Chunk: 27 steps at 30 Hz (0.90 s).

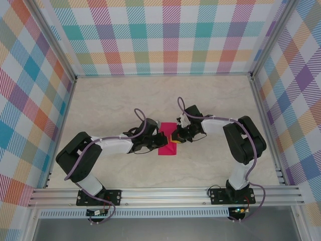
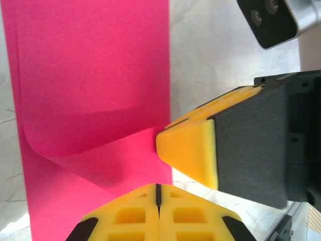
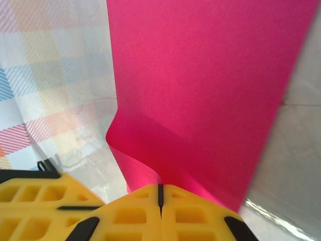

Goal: Fold a paper plane with a square sheet of paper (pick it up from the middle)
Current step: Fold the triangle a second time at the center of the table.

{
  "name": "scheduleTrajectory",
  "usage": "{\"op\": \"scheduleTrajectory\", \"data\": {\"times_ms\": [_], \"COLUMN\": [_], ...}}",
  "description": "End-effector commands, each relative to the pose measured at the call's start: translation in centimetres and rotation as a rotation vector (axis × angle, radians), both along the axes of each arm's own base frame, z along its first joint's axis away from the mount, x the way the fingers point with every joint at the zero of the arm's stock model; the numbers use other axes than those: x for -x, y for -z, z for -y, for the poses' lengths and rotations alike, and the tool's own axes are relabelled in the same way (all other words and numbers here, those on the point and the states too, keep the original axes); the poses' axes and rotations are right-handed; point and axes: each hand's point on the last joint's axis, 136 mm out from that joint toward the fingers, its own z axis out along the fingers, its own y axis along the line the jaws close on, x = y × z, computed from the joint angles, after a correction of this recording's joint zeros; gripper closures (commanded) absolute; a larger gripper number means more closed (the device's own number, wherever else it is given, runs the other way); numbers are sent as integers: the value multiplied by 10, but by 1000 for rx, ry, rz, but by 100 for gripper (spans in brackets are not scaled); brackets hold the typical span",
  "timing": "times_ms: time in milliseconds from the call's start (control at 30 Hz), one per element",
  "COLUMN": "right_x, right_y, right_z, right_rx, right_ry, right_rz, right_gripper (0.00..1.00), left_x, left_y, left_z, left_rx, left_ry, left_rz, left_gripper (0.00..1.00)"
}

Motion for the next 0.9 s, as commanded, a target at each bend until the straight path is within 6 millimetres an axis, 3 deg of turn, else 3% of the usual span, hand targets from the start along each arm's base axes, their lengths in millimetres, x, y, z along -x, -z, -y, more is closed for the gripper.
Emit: {"op": "scheduleTrajectory", "data": {"times_ms": [0,433,867], "right_x": [-3,-1,-3], "right_y": [-1,8,12], "right_z": [10,20,20], "right_rx": [64,120,129], "right_ry": [10,37,42], "right_rz": [68,61,57], "right_gripper": [96,95,95], "left_x": [-8,-17,-18], "left_y": [-25,-9,15], "left_z": [6,23,25], "left_rx": [62,64,11], "left_ry": [12,39,47], "left_rz": [44,11,-45], "left_gripper": [94,93,94]}}
